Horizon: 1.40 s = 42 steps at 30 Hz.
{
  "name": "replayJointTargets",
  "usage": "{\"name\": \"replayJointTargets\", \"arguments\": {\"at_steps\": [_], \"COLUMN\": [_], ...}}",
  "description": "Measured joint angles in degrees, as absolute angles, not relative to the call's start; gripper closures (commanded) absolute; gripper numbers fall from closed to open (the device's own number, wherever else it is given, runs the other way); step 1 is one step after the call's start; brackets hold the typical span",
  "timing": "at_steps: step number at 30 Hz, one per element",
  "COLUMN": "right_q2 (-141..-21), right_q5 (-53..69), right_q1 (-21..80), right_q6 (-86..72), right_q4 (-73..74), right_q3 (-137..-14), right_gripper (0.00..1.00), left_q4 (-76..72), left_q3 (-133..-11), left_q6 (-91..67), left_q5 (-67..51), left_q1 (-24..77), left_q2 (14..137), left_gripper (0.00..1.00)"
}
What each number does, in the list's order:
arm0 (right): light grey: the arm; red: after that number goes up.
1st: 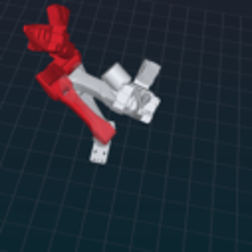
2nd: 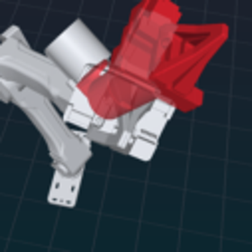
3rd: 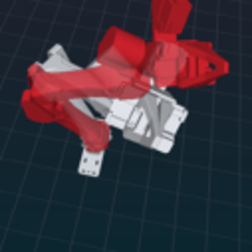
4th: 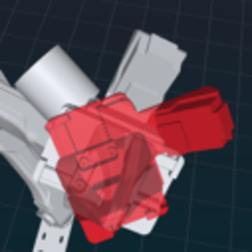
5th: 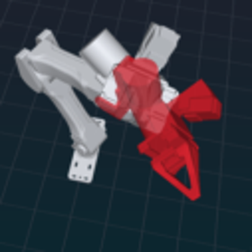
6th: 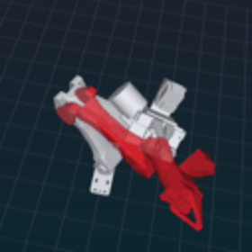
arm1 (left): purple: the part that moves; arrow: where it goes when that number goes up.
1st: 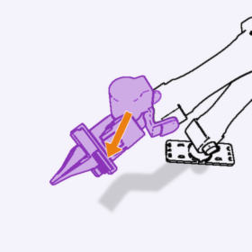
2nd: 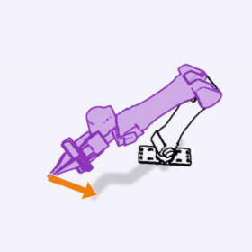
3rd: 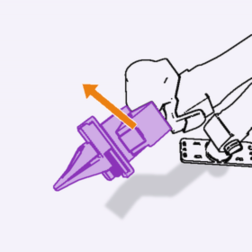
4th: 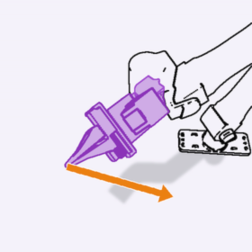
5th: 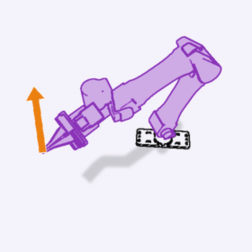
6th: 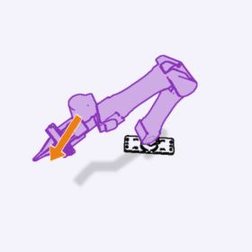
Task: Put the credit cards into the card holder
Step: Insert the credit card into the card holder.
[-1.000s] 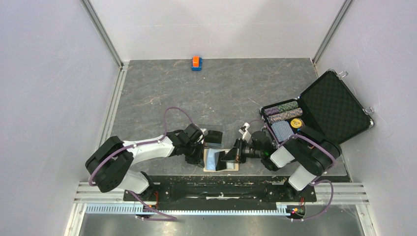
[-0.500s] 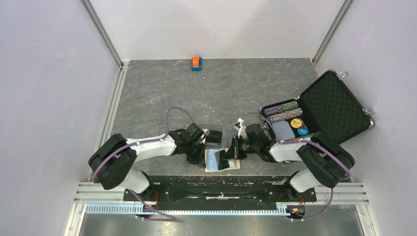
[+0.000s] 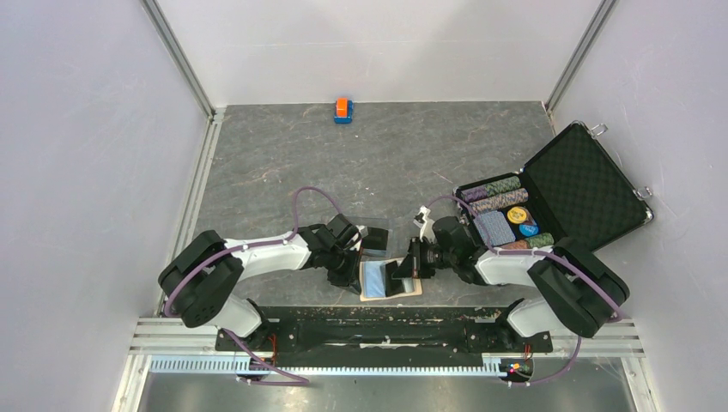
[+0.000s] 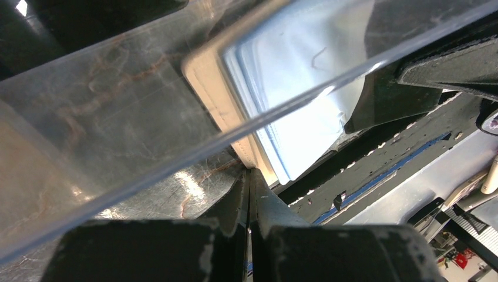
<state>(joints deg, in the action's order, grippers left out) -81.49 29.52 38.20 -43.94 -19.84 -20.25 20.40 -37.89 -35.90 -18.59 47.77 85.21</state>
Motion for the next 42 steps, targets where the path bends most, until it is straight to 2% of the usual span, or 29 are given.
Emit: {"name": "replayJointTargets", "arguments": {"at_steps": [14,33,42], "right_q2": [-81.03,-86.85,-89.25], "right_q5": [29.65,28.12,25.56], "right_q1": [36.07,38.76,42.06], "right_q6": [-43.9,-55.02,-57.01], "right_q4": [-21.08,-40.16,-42.83], "right_q3": [-18.83,-13.26,-14.09], "right_gripper": [1.0,1.0,0.92], "left_q4": [20.67,20.91,21.37], "left_q3": [-38.22,-38.44,-38.87], "left_q6": [-35.9,-35.9,-35.9], "left_q5": [-18.7,-18.81,-18.92], "left_q1": [47.77,47.77,47.77], "left_q2": [85.52,85.76,86.13], "left_gripper": [0.98,0.98,0.98]}}
